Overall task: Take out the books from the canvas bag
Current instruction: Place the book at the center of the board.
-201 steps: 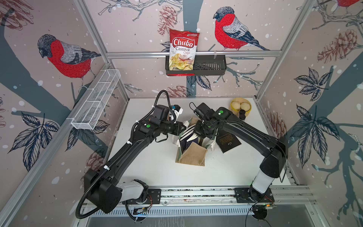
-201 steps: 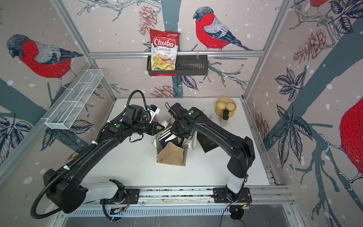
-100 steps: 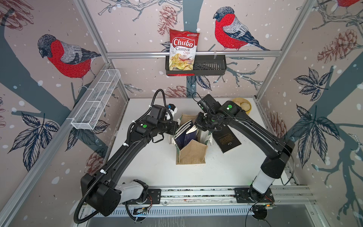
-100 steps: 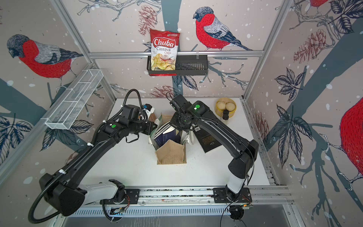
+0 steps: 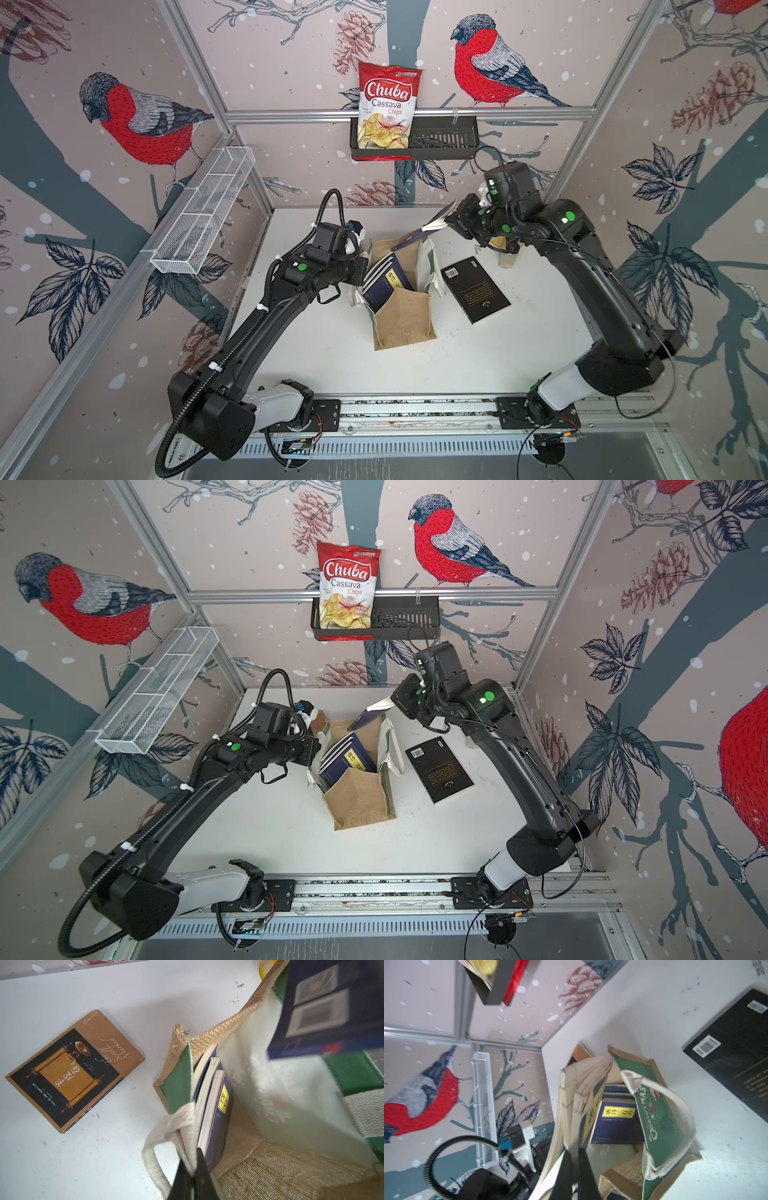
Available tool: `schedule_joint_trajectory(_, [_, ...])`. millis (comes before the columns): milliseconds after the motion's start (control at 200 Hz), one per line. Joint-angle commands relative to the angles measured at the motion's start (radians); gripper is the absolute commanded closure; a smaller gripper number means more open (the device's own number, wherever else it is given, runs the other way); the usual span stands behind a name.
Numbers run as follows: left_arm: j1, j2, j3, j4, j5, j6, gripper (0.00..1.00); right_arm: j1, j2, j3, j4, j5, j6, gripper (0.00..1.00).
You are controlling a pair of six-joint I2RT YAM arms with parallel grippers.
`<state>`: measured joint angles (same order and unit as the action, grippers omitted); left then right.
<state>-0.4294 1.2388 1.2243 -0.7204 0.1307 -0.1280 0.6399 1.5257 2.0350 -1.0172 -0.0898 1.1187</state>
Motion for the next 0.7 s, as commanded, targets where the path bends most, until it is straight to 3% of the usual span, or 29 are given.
schedule_joint_trajectory(0, [0.003, 0.002, 0.017, 0.002, -0.020, 0.020, 1.00, -0.063, -0.051, -0.028, 0.129, -0.014, -0.043, 1.00])
schedule_joint_trajectory(190, [0.003, 0.015, 0.036, 0.000, -0.009, 0.022, 1.00, -0.202, -0.153, -0.210, 0.246, -0.057, -0.068, 1.00])
schedule_joint_trajectory(365, [0.003, 0.029, 0.049, -0.003, -0.003, 0.021, 1.00, -0.252, -0.171, -0.440, 0.449, -0.049, -0.063, 1.00])
schedule_joint_trajectory(690, [0.002, 0.050, 0.047, -0.007, 0.072, 0.019, 1.00, -0.239, 0.146, -0.437, 0.699, 0.016, -0.198, 1.00])
